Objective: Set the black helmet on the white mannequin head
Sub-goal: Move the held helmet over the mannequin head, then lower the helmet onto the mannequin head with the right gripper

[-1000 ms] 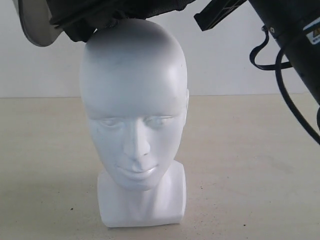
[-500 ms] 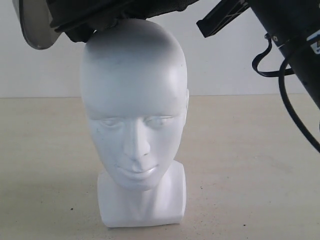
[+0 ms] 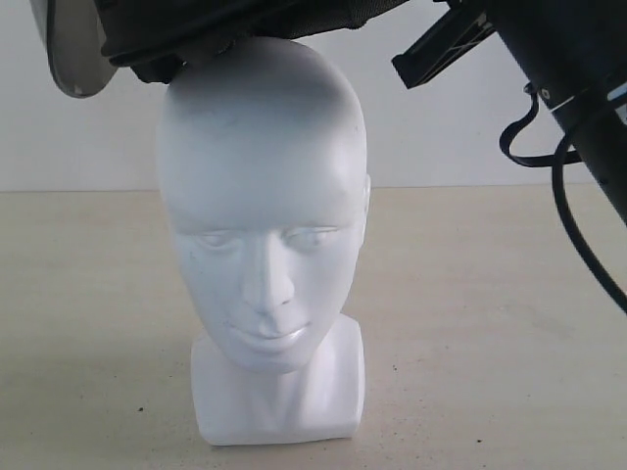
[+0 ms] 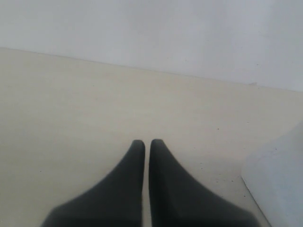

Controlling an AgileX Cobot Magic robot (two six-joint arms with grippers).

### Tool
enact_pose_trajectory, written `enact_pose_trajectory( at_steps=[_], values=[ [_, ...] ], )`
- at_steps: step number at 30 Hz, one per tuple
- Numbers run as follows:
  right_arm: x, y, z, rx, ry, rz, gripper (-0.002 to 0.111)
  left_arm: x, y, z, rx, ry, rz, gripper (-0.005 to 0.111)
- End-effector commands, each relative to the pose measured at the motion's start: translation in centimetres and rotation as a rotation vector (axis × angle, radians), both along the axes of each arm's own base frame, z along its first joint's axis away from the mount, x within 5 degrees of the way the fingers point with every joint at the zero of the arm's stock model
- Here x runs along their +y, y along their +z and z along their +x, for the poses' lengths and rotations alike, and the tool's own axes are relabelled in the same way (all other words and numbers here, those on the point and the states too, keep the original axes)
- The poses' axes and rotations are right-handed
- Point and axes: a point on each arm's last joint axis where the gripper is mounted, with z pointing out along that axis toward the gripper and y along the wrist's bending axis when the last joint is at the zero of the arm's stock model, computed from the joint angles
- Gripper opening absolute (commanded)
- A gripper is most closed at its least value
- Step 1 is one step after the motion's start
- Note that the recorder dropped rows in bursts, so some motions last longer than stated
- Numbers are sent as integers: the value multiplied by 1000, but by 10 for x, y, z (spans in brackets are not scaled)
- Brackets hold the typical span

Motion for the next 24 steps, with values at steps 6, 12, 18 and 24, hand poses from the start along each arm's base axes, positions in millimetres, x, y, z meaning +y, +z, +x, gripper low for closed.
enact_pose_trajectory(
  at_steps=[6, 12, 18, 24],
  values=[
    [3, -21, 13, 84, -91, -139, 0, 0, -1, 0, 2, -1, -4, 4],
    [8, -38, 24, 134, -80, -131, 0, 0, -1, 0, 2, -1, -4, 4],
    [7, -39, 24, 132, -99, -140, 0, 0, -1, 0, 2, -1, -4, 4],
    [-3, -51, 18, 194, -135, -127, 0, 0, -1, 0, 2, -1, -4, 4]
  ],
)
